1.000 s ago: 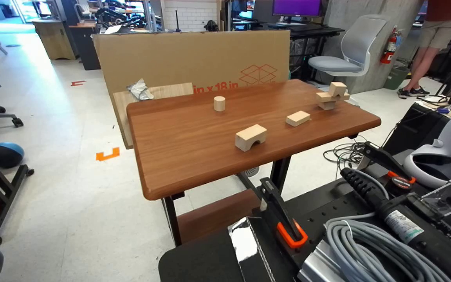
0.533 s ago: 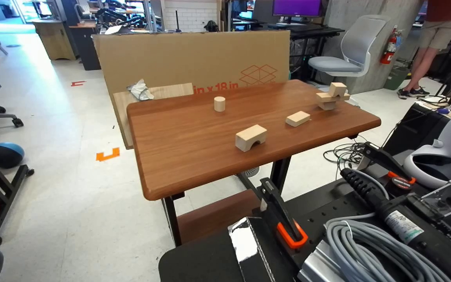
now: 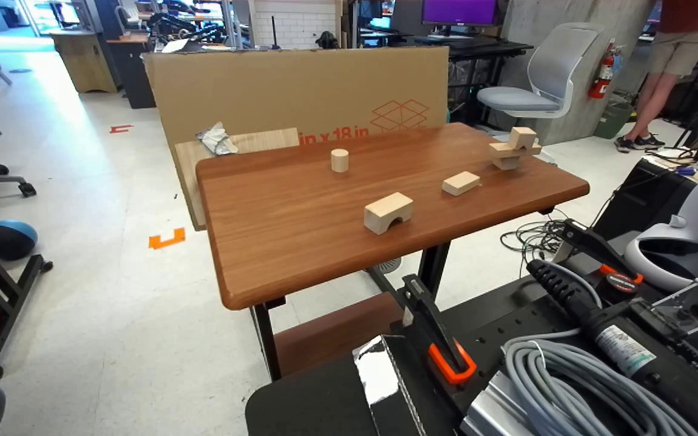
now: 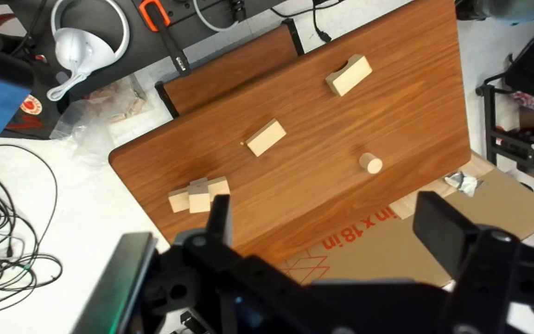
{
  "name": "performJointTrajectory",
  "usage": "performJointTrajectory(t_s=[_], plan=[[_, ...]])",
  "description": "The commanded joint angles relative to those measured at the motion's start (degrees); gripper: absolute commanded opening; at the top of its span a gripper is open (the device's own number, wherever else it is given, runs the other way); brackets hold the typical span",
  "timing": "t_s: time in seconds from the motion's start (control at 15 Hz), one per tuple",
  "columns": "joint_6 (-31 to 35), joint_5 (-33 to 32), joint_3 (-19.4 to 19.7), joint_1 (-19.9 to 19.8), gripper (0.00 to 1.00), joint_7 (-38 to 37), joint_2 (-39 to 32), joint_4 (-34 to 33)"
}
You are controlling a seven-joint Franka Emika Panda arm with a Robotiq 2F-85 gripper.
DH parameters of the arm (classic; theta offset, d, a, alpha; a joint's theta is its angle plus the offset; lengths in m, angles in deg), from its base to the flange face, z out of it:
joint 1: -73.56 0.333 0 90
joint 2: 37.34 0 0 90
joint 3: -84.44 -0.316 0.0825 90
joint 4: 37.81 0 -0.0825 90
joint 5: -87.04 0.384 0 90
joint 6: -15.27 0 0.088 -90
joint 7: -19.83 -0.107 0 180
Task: Put the cube on the smaller rectangular block
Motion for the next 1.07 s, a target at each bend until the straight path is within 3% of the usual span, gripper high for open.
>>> performJointTrajectory(t_s=[0.0,0.67,1.0], plan=[[6.71,0.17,1.52,-0.77,1.0,2.0,-8.14,-2.42],[24.73,-0.4,1.34,-0.51,1.0,4.44,-27.2,-2.54],[26.26,-1.16,1.21,-1.09,1.0,3.49,-34.73,-5.36]])
